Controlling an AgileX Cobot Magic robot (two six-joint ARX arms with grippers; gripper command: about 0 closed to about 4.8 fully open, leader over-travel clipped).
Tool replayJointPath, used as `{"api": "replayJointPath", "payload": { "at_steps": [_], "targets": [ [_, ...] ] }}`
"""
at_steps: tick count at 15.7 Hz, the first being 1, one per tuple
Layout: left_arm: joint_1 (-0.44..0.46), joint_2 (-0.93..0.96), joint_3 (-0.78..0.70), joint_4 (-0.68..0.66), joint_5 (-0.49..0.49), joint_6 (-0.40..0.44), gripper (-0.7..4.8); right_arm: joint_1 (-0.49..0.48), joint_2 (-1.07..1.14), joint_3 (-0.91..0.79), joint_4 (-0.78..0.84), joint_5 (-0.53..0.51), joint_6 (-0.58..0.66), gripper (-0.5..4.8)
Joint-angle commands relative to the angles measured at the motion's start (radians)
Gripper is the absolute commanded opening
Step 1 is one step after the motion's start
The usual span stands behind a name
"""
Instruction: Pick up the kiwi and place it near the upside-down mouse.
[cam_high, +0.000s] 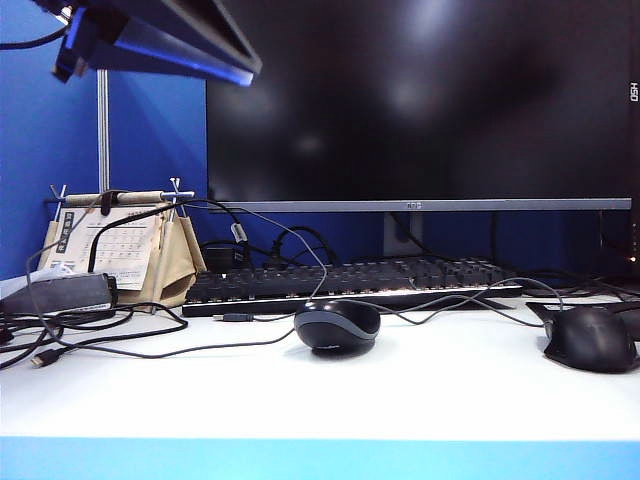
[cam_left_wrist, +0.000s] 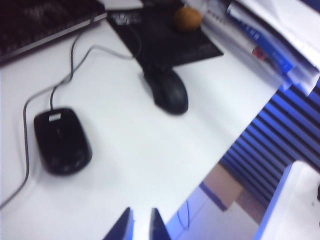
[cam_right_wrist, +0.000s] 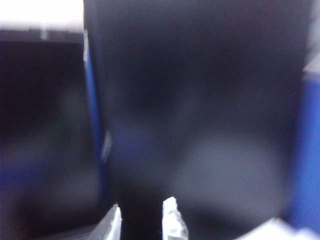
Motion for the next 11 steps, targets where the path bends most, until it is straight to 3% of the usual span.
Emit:
{"api": "replayJointPath", "payload": {
  "at_steps": [1,4,6,8,11],
  "targets": [
    [0.000,-0.003,0.004,-0.094,0.007,0.001,0.57,0.002,0.220,0.119,-0.216,-0.027,0.045,2.16],
    [0.000,-0.003,0.004,-0.132,0.008,0.001,0.57,0.011,0.344,0.143,-0.343,-0.045,0.045,2.91],
    [0.000,-0.003,0.004,-0.142,0.008,0.001,0.57,0.011,0.398,0.142,-0.418,-0.132,0.045,3.59],
    [0.000,-0.003,0.004,-0.142,0.008,0.001,0.57,0.011,0.468,0.142,-0.492,-0.169,0.045,4.79],
    [0.000,-0.003,0.004,-0.144,0.008,0.000,0.57,0.011,0.521,0.142,-0.518,-0.187,0.045,4.79]
  ]
}}
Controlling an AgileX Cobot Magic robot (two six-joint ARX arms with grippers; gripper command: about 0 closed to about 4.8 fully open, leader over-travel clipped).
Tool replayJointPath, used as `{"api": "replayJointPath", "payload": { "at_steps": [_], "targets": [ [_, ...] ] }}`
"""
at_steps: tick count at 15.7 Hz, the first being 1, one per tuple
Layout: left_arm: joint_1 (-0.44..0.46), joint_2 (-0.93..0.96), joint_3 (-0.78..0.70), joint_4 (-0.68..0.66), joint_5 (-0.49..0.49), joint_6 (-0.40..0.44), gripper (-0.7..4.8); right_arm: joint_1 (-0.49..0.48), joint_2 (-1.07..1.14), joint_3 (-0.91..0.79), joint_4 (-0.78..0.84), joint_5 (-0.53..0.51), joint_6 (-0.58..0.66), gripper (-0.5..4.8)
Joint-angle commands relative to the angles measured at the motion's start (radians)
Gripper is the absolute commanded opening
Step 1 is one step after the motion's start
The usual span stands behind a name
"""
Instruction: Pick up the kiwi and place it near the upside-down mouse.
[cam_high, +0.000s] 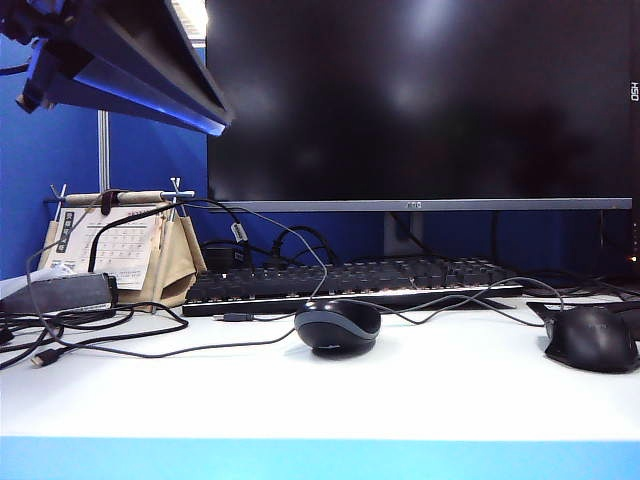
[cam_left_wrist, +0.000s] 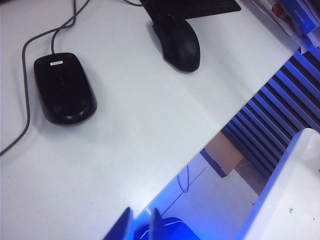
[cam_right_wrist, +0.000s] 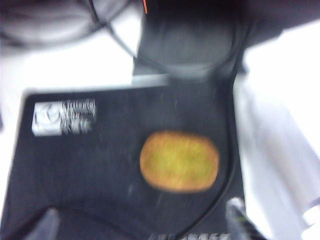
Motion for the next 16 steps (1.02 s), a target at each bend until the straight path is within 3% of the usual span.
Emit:
{"api": "replayJointPath", "payload": {
  "at_steps": [1,7,8,16],
  "targets": [
    [0.000,-0.003,0.004,0.000,0.009,0.000,0.57,0.000,0.048,0.005,0.002,-0.022,0.000,4.79],
    [0.000,-0.003,0.004,-0.029,0.082,0.000,0.57,0.002,0.138,0.005,-0.019,0.001,-0.006,4.79],
    [0.000,-0.003,0.004,-0.043,0.100,0.000,0.57,0.000,0.146,0.005,0.010,0.035,-0.060,4.79],
    [0.000,-0.003,0.004,-0.080,0.102,0.000,0.57,-0.003,0.245,0.005,0.060,0.042,-0.064,4.79]
  ]
}}
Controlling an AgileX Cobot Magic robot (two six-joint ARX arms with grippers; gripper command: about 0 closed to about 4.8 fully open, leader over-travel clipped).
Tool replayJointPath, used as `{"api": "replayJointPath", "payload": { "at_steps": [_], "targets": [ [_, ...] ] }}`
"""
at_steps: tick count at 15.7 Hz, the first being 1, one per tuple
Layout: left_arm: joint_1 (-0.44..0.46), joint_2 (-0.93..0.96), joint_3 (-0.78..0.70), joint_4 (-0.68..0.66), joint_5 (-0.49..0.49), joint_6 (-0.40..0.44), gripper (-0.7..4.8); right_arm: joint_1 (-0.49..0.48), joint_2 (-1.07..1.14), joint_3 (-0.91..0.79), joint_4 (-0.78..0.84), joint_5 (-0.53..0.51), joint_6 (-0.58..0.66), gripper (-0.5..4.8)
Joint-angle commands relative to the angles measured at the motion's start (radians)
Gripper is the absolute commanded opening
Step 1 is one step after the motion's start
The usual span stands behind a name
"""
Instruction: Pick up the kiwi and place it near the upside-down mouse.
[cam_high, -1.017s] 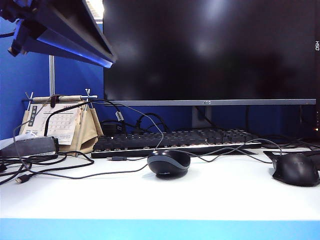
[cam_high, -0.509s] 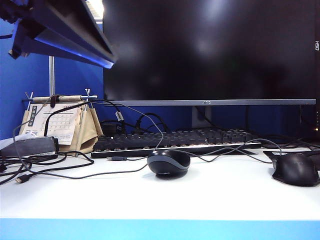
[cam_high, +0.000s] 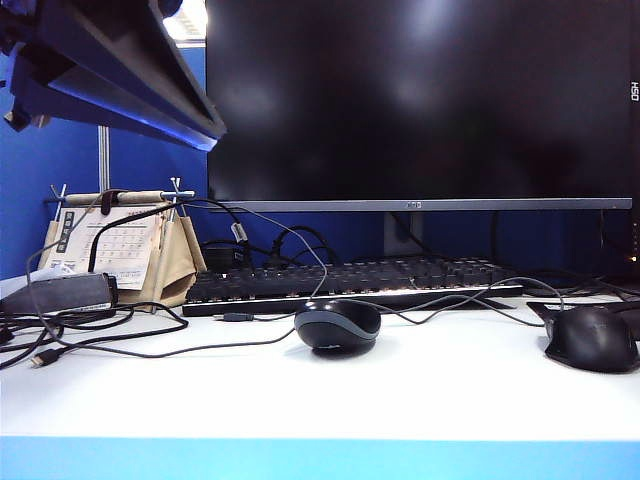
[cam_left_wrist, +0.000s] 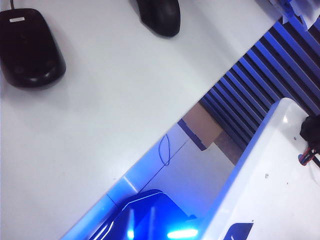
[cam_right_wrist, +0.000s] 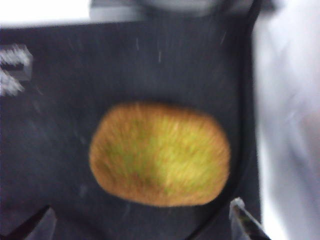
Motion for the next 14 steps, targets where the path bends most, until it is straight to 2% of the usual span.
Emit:
{"api": "replayJointPath", "payload": {
  "at_steps": [1,7,14],
  "targets": [
    [-0.001,-0.003,0.004,0.009,0.008,0.000,0.57,-0.001,0.048,0.004,0.017,0.006,-0.003,4.79],
    [-0.001,-0.003,0.004,0.014,0.003,0.000,0.57,-0.001,0.108,0.004,0.098,0.005,-0.019,4.79],
    [-0.002,-0.003,0.004,0.013,0.026,-0.045,0.57,-0.010,0.127,0.004,0.203,0.024,-0.026,4.79]
  ]
}}
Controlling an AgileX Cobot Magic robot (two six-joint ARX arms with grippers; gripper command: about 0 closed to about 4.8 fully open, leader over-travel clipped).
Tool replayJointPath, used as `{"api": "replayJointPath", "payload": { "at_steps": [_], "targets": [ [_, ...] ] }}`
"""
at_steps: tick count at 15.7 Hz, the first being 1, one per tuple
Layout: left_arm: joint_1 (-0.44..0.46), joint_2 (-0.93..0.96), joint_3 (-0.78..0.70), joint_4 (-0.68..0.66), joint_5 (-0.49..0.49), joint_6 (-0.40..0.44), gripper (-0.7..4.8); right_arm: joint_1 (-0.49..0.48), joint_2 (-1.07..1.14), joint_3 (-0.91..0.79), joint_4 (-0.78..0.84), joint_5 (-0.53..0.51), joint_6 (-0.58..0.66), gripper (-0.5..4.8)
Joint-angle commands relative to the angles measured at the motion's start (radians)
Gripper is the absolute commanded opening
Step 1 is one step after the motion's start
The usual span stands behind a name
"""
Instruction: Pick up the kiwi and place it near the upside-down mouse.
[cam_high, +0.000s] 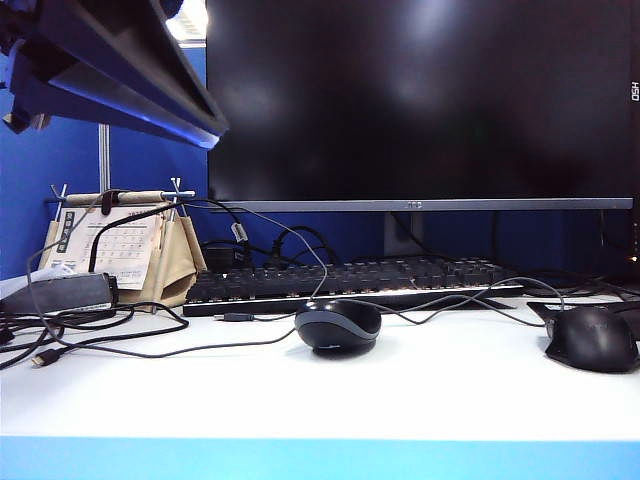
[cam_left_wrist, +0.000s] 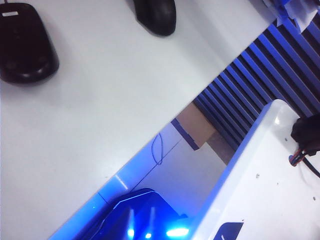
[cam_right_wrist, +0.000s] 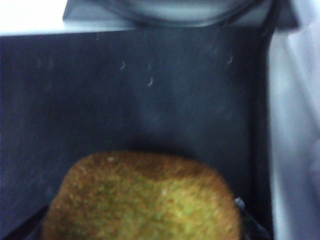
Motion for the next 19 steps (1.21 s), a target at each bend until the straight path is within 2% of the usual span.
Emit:
{"api": "replayJointPath", "payload": {
  "at_steps": [1,12,16,18,19],
  "targets": [
    [-0.002,-0.003,0.004,0.011,0.007,-0.012,0.57,-0.008,0.025,0.004,0.015,0.003,-0.007,4.79],
    [-0.002,0.000,0.004,0.049,0.003,-0.012,0.57,-0.008,0.056,0.004,-0.006,0.003,-0.007,4.79],
    [-0.002,0.000,0.004,0.052,0.003,-0.012,0.57,-0.008,0.048,0.004,-0.016,-0.008,-0.007,3.44],
    [-0.002,0.000,0.004,0.052,0.003,-0.011,0.57,-0.008,0.026,0.004,-0.021,-0.068,-0.007,3.05],
    [-0.002,0.000,0.004,0.057,0.001,-0.011,0.57,-0.007,0.001,0.004,-0.026,-0.082,-0.007,3.05]
  ]
}}
